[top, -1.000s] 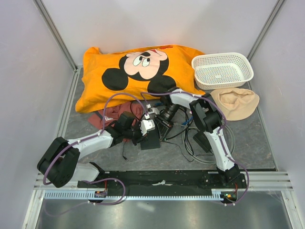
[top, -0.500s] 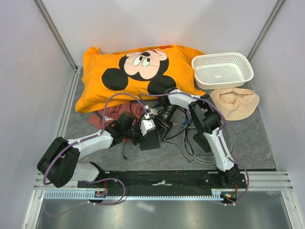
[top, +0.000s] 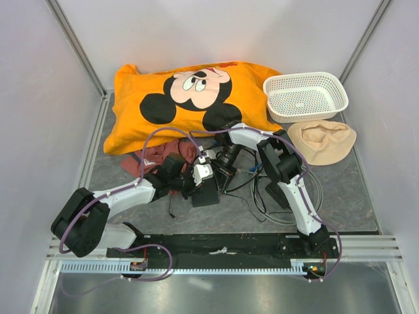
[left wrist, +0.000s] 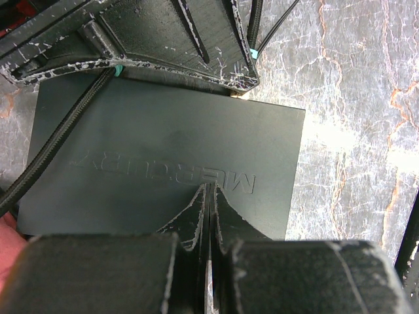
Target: Pull the plug from the switch port
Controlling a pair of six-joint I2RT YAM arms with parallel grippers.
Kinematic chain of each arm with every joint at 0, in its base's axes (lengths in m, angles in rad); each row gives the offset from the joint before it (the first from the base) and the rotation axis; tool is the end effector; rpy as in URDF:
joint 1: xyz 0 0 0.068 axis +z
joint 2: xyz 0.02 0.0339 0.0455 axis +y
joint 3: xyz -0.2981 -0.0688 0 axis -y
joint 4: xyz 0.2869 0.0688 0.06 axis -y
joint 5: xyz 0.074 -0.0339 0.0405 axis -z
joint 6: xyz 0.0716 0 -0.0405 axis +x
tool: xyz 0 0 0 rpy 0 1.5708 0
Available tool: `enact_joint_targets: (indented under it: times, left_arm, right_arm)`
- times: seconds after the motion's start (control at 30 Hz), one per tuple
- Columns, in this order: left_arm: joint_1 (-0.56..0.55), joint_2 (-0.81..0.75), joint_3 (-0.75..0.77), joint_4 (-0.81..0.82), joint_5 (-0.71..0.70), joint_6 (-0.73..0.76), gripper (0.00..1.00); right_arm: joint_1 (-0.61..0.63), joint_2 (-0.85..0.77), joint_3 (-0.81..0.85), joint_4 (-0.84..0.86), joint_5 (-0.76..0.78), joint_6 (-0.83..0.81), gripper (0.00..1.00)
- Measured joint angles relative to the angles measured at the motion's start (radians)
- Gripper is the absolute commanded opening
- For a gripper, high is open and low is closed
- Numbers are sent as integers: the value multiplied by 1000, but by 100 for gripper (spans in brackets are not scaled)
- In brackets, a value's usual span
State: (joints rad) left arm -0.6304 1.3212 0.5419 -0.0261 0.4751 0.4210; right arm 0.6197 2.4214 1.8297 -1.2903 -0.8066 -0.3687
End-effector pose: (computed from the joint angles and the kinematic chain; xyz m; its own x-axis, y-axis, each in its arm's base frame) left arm 0.2134 -0.1962 0.1441 -0.2128 0.6052 -0.7671 0.9501 0.3114 -0.0179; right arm 0.3590 0.3196 0.0823 -0.6429 -0.7650 0.0379 -0.4863 0.4459 0.7514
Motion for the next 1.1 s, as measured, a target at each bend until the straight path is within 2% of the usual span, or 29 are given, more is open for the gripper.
enact_joint_targets:
  times: [0.87,1.1]
  left_arm:
    - [0,0,0,-1,-2,0,1]
    - [0,0,0,0,-2,0,1]
  right_arm:
    - [-8,-42,-76,47,20,13,0]
    - [-38,-46,-139,-40,68,-15,0]
